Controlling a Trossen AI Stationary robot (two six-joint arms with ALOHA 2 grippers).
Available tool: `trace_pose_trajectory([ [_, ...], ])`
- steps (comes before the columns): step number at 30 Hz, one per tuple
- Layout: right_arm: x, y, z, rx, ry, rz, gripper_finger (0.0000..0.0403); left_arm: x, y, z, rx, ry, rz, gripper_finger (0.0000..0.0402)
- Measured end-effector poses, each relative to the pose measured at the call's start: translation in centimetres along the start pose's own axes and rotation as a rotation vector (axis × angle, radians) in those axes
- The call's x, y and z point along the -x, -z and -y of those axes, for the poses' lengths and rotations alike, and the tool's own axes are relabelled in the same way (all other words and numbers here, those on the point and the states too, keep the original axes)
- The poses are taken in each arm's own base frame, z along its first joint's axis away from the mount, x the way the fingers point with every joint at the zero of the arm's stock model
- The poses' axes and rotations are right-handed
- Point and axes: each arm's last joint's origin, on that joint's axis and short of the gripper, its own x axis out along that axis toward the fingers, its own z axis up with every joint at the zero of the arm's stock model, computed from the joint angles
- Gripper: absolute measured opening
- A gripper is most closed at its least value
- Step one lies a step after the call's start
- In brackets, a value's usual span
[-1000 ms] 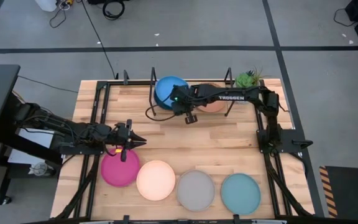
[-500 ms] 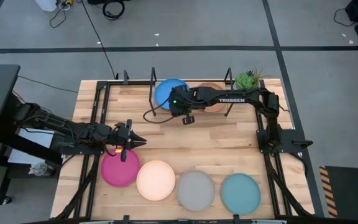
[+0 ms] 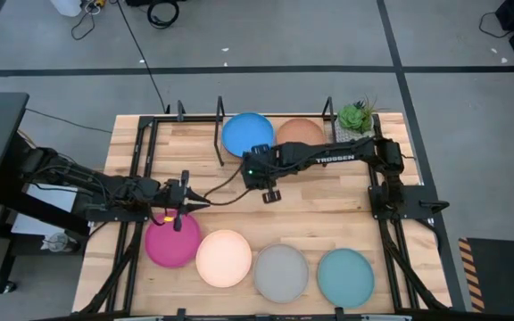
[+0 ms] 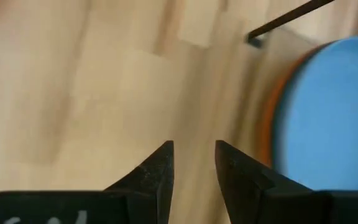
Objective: Place and stack plates onto a shelf
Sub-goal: Stack the gray plate on the top of the brown plate on the shelf
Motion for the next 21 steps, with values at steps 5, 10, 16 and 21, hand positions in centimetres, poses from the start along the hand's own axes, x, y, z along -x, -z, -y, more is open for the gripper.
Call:
trace_pose_trajectory([
  [5, 0.4, -0.2, -2.3, -0.107, -0.164, -0.009, 0.0124, 0.0, -0.2, 0.0, -0.159, -0.002, 0.016, 0.0057],
  [10, 0.7, -0.2, -4.7, -0.192, -0.254, -0.054, 0.0124, 0.0, -0.2, 0.0, -0.291, -0.004, 0.021, 0.0057],
  [16, -0.4, 0.7, -8.2, -0.223, -0.345, -0.125, 0.0124, 0.0, -0.4, 0.0, -0.384, -0.009, 0.04, 0.0057],
  [21, -1.5, 1.6, -10.8, -0.231, -0.367, -0.159, 0.0123, 0.0, -0.5, 0.0, -0.44, -0.013, 0.052, 0.0057],
])
